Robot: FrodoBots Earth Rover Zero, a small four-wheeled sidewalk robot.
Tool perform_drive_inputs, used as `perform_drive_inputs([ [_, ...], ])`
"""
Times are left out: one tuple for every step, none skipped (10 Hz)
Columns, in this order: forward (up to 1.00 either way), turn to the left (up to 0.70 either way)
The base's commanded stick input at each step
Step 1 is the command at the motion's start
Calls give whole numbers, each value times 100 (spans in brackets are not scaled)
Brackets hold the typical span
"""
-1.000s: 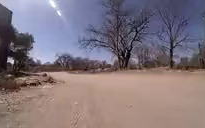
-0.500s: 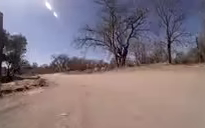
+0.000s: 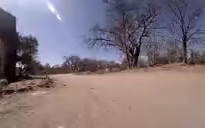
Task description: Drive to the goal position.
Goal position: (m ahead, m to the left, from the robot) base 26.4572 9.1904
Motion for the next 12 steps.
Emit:
perform_drive_inputs([
  [100,0],
  [100,0],
  [100,0],
  [100,0],
  [100,0],
  [100,0],
  [100,0],
  [100,0],
  [100,0],
  [100,0],
  [100,0],
  [100,0],
])
